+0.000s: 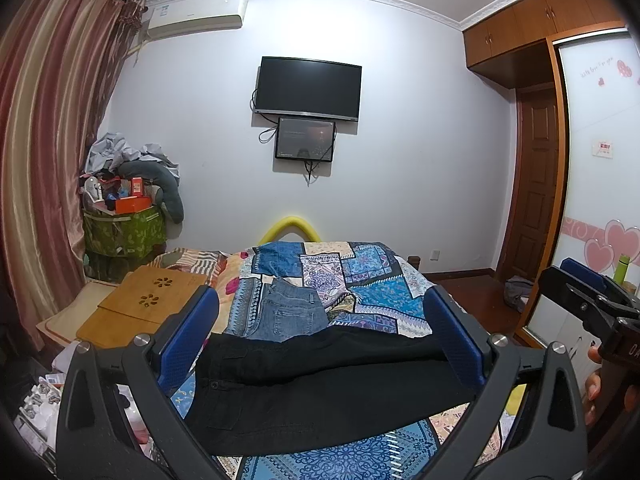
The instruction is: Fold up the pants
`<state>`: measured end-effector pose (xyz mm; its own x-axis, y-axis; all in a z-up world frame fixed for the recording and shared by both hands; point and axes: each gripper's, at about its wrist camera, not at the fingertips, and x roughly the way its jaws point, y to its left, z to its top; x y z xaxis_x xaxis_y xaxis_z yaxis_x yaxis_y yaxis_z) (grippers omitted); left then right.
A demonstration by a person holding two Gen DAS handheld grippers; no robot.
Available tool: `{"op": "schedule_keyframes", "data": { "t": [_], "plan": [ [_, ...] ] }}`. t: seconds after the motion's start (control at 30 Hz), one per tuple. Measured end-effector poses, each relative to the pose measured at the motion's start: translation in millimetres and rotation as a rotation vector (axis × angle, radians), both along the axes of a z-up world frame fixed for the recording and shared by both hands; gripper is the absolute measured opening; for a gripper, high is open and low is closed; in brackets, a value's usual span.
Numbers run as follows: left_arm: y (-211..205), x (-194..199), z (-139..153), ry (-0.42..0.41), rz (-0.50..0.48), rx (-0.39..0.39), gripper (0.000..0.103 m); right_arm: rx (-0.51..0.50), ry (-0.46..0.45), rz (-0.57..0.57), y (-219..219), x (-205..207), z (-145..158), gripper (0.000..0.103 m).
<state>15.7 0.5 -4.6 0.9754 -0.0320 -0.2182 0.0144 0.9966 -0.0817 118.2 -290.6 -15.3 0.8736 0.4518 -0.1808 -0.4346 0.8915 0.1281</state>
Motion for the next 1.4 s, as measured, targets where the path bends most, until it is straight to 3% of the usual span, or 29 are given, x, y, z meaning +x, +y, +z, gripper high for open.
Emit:
{"op": "schedule_keyframes", "data": {
  "t": [0.97, 1.4],
  "plan": [
    [-2.9, 6.6, -2.3, 0.010, 0.013, 0.006, 0.103, 0.000, 0.022, -0.008, -2.6, 8.3, -4.5, 0.103],
    [14.1, 66.4, -18.8, 0.071, 0.048, 0.010, 0.103, -0.034, 0.098, -0.030, -1.6, 53.4, -24.4, 0.103]
  ]
}}
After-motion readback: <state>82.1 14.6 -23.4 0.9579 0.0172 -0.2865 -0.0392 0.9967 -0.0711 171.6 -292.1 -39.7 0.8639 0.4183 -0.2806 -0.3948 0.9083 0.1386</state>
